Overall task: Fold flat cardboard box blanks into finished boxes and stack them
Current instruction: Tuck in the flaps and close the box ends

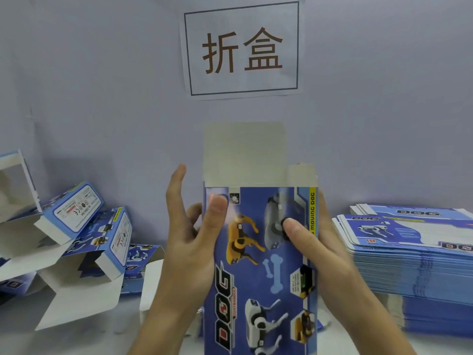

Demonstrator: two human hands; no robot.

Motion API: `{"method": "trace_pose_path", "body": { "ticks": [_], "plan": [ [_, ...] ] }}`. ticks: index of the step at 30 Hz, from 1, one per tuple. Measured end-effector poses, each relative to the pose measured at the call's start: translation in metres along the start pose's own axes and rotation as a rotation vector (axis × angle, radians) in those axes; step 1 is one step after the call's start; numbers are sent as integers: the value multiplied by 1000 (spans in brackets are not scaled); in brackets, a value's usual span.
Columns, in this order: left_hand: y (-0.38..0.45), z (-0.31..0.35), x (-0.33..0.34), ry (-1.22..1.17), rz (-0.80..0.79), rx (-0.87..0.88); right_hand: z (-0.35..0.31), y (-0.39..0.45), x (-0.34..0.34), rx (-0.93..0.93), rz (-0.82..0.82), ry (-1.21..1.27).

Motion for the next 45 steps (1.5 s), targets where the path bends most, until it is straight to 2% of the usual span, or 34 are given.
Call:
{"method": "trace_pose_path", "body": {
  "ticks": [4,7,11,15,18,21,23,26,30,37,42,45],
  "plan": [
    [2,-1,14,64,-91,54,-1,0,-10,-26,98,-38],
    [3,-1,28,3,-180,43,-1,2,-17,-41,172,-125],
    [1,0,30,36,-75,92,13,0,-22,0,169,-44],
    [-5,-12,20,25,23,13,15,0,-12,24,88,103],
    [-8,-27,15,-101,64,-80,14,1,-13,36,165,126],
    [-4,-29,16,-93,41,-90,12,1,-25,66,286,63],
    [-1,-25,17,-35,11,-69,14,1,-27,94,305,46],
    [-1,-27,14,-134,-18,-65,24,-3,-24,144,310,159],
    [-1,-24,11,-216,-1,-40,23,2,-10,175,238,273],
    [-6,-16,3,-249,119,63,14,-5,-16,17,295,270],
    [-4,-18,12,-84,-24,27,14,5,-10,41,124,195],
    [-4,-20,20,-41,-110,-31,17,6,-10,84,10,267]
  ]
}}
Point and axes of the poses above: each hand's wrist, its own y-axis towards the middle knuckle, its own x-axis out of the palm, z = x × y, the point moved 10 cm from there along y, towards the middle knuckle, and after that the axes turned 10 degrees about -z, right-handed, at the moved point
